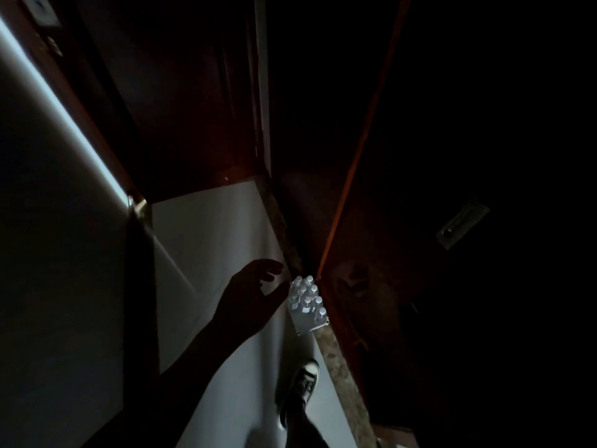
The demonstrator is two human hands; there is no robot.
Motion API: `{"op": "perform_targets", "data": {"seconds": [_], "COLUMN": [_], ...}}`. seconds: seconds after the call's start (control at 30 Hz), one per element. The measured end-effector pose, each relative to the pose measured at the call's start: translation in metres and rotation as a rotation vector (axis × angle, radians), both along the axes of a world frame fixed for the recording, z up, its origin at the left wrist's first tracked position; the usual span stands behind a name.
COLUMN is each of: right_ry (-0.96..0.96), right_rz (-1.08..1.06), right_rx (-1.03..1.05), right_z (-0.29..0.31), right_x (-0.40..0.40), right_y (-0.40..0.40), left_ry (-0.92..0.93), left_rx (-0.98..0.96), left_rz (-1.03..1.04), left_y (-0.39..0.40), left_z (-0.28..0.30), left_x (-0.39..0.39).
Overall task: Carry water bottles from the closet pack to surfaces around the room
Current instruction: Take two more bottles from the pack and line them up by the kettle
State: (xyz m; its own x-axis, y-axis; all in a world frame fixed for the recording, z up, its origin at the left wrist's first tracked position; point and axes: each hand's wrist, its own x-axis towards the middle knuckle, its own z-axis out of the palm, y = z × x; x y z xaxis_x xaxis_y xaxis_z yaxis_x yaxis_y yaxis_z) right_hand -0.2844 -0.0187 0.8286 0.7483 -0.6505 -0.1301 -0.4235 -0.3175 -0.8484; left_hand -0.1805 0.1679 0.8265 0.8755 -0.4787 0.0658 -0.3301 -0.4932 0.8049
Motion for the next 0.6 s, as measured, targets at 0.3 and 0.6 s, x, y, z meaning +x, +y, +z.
{"op": "perform_targets", "data": {"seconds": [0.3,0.6], "right_ry": [0.235,0.351], "right_rz": [-0.11,-0.144], "right_rx": [0.082,0.111], "right_z": [-0.178,-0.355], "right_x": [0.137,0.216], "right_y": [-0.043,-0.068], "left_ry": [0.142,0.293], "left_rx": [0.047,0.179], "left_rz": [0.103,-0.008], "left_y": [-0.07,-0.114], "left_z": [-0.148,-0.334], "left_x": [0.134,0.212]}}
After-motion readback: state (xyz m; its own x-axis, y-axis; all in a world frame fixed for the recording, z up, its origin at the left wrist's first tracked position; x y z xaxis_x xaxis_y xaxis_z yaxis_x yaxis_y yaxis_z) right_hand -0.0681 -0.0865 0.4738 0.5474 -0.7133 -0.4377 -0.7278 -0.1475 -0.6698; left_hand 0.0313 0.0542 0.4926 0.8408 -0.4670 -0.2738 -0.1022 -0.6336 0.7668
